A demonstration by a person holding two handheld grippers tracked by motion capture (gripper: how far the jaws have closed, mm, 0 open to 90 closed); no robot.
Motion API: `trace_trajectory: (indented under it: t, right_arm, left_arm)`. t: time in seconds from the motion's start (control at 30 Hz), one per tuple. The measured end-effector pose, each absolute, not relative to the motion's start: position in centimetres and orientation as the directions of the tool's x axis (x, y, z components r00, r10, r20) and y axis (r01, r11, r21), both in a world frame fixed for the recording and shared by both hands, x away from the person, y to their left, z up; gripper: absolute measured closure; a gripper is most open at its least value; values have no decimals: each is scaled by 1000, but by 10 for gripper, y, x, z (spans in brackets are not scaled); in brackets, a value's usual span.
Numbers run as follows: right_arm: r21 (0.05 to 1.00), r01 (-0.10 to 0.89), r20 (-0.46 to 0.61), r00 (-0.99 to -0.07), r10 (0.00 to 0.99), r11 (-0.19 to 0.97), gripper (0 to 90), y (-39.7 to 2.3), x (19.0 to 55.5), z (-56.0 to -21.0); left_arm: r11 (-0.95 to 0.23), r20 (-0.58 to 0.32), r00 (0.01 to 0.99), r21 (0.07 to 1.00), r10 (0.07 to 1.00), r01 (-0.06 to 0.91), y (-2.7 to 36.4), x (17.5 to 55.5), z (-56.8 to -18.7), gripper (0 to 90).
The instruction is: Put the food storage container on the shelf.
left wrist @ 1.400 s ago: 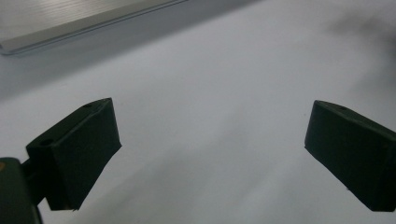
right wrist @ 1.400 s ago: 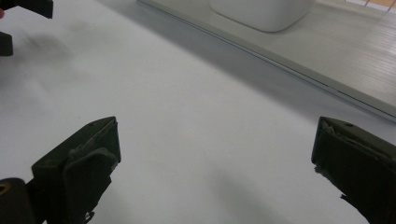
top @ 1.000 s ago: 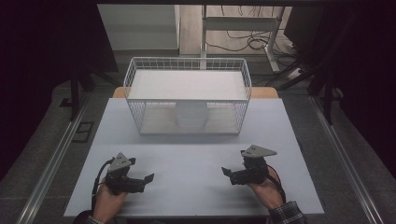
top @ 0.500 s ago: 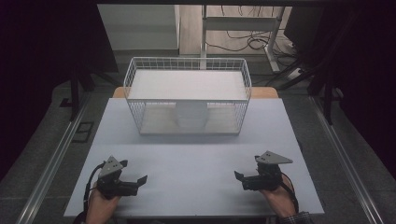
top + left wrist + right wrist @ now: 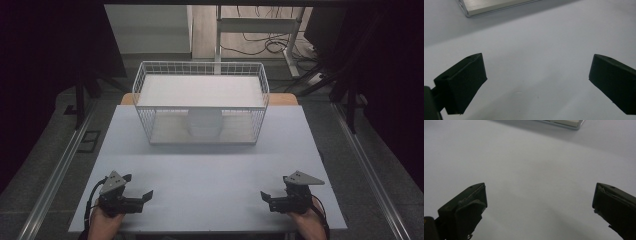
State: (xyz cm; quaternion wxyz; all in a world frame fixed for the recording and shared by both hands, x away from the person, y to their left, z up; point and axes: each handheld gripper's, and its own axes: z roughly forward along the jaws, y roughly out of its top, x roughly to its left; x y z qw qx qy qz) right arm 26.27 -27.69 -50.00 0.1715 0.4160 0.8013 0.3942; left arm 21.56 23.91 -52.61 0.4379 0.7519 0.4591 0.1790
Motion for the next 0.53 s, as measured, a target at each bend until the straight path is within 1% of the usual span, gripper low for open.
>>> trace_trajectory:
  t: [0.17,0.53]
  right_arm:
    - [750,554,51,-594,803,362,0,-279,258,-505]
    - [744,563,54,-586,808,359,0,-280,258,-506]
  left_arm:
    - [-193,-151,520,813,840,549,240,216,-529,4]
    - [-203,-158,521,797,839,569,239,218,-531,4]
